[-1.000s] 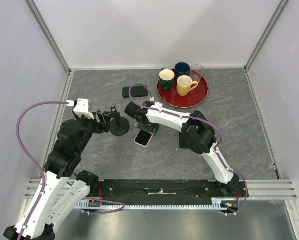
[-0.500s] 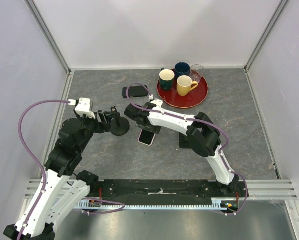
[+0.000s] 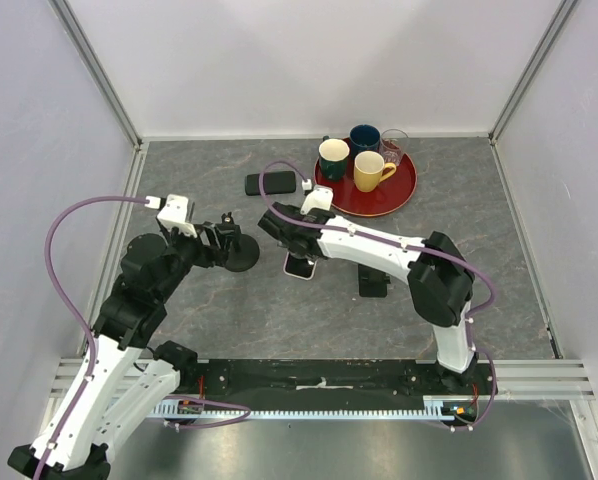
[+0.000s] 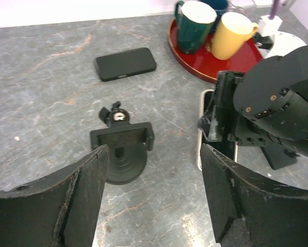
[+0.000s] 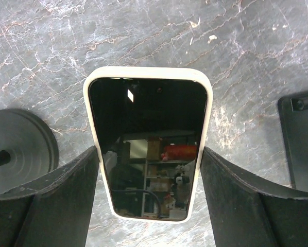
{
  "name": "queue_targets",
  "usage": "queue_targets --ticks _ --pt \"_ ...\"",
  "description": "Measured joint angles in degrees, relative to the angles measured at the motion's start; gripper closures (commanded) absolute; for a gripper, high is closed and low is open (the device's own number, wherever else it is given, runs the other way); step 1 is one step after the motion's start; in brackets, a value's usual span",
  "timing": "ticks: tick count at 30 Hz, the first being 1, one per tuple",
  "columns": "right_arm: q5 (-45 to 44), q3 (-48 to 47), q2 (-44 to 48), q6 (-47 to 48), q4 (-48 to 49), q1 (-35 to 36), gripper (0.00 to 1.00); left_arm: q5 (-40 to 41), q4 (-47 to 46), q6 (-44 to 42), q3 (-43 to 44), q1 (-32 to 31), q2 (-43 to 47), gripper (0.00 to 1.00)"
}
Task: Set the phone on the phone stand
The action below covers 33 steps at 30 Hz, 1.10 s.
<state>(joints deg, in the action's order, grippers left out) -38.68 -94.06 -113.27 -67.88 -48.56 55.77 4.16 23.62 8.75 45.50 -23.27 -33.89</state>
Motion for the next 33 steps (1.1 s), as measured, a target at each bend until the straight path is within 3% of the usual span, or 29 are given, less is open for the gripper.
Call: queue_targets --ticks 5,10,20,33 --pt "0.4 9.7 5.5 7.8 10.2 0.1 1.00 -6.4 -1.6 0.0 -1.1 0.0 -0.5 0.17" --pt "4.8 26.3 19.8 16.5 23.2 0.3 1.00 -15.0 -3.8 0.2 -2.1 0.0 -1.4 0.14" --pt "8.0 28.5 28.5 19.3 34.1 0.4 1.00 -31.6 -9.2 2.5 -2.8 0.0 -7.3 0.12" --pt "13.3 33.1 36.7 12.5 41.9 0.4 1.00 -37.1 -10.5 3.8 -3.1 0.0 -10.6 0.17"
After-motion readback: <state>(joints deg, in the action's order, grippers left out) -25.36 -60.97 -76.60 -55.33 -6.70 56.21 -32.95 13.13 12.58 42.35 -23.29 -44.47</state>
